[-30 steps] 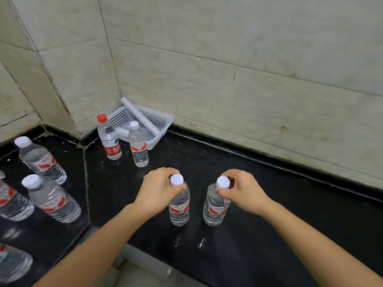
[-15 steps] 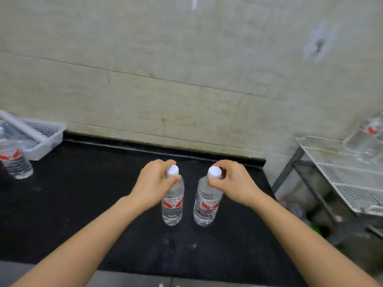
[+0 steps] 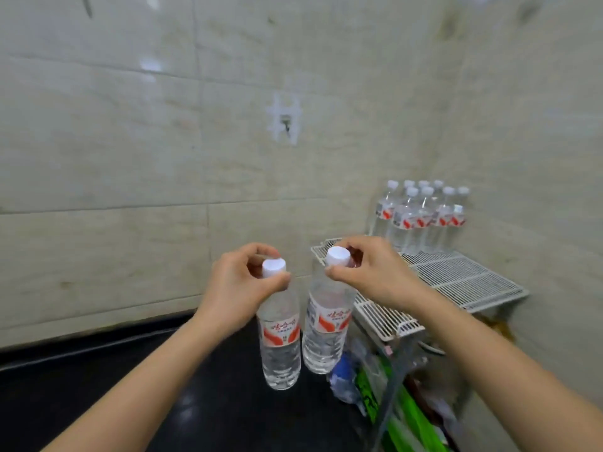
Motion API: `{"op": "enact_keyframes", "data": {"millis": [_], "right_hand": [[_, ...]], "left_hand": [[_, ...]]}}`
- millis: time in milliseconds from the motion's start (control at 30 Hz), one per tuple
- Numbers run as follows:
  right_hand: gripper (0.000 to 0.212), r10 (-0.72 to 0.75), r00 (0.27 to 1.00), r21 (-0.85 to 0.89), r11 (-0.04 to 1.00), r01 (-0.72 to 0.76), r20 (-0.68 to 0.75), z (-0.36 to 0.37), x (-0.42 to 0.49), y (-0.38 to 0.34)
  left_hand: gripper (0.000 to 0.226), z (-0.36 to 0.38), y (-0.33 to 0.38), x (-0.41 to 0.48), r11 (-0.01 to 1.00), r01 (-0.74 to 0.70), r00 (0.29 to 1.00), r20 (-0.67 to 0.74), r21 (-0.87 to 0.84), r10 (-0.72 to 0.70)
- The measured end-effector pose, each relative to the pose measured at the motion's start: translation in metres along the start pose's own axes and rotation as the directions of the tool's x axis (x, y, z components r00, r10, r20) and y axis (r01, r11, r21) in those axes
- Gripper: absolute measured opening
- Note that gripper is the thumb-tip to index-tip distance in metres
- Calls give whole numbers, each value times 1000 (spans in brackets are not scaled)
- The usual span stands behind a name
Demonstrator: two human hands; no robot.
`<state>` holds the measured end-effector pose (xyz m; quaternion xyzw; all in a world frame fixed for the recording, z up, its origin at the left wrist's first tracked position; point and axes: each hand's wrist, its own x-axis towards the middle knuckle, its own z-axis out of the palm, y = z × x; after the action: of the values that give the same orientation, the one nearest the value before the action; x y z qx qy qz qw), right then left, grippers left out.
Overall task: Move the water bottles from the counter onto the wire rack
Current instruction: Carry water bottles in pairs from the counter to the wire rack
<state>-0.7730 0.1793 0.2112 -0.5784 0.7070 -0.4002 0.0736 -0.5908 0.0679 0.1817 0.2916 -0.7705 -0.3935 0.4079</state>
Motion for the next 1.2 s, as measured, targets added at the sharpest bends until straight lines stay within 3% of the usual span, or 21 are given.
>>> {"op": "enact_keyframes", "data": {"millis": [300,500,667,800,1200], "right_hand": [[9,3,984,-64,998,-15,-179,-121,54,85],[22,34,975,-96,994,-56,-221,-184,81,163],[37,48,981,-107,992,-70,-190,-236,103,231],[21,22,991,-127,991,-39,-131,-275,119,288],[20,5,996,-196,980,-23,-92,-340,168,420]], "left_hand": [[23,117,70,115,988,-113,989,86,-105,122],[36,211,97,170,978,-144,976,140,-149,165],[44,299,105,203,986,-101,980,155,-135,121],[40,368,110,225,992,-71,984,157,-104,87],[34,494,120,290,998,-40,992,120,47,34]]}}
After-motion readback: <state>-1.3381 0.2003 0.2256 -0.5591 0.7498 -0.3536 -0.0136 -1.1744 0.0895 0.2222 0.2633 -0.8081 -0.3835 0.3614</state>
